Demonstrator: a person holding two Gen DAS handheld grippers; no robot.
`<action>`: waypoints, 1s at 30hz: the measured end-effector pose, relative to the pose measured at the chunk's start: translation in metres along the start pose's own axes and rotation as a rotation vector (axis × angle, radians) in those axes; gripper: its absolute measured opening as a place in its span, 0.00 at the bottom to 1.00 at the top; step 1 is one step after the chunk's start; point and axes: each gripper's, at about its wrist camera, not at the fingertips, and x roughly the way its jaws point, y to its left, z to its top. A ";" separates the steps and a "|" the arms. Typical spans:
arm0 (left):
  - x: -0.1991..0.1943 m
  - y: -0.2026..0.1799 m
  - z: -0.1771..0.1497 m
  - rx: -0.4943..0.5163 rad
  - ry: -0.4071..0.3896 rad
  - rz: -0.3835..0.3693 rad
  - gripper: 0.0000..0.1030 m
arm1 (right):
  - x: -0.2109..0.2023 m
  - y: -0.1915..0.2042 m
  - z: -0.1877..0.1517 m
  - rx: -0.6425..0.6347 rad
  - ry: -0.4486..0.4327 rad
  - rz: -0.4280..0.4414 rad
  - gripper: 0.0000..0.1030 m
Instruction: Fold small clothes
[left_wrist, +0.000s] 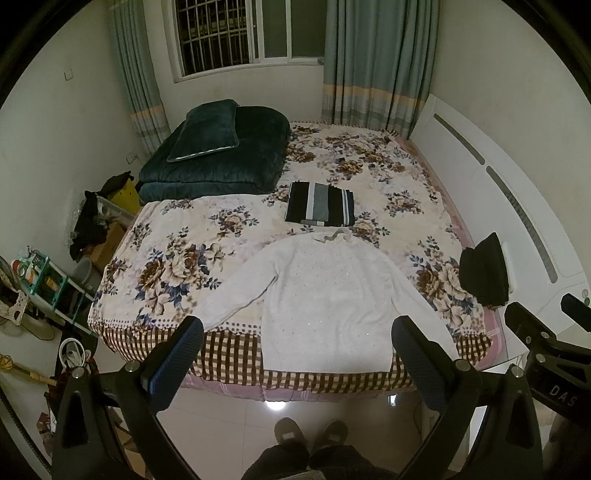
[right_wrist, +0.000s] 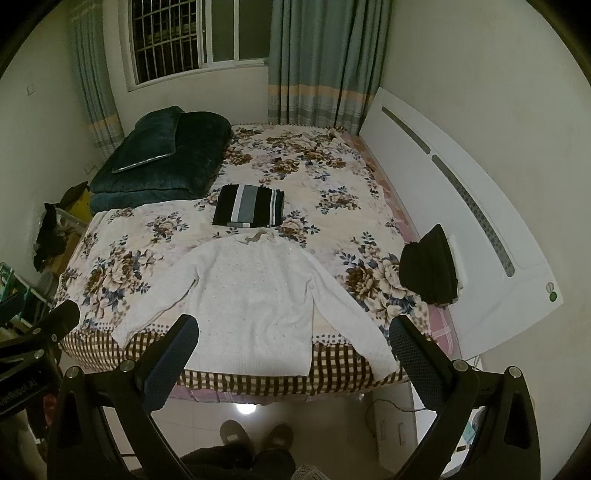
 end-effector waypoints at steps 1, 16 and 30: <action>0.000 0.000 0.000 0.001 0.000 0.001 1.00 | 0.000 0.001 0.000 0.002 0.000 0.001 1.00; -0.001 0.003 -0.003 0.000 -0.005 -0.001 1.00 | -0.001 0.006 -0.003 0.001 -0.004 0.004 1.00; -0.001 0.004 -0.001 0.000 -0.006 -0.002 1.00 | -0.011 0.018 0.004 -0.004 -0.011 0.008 1.00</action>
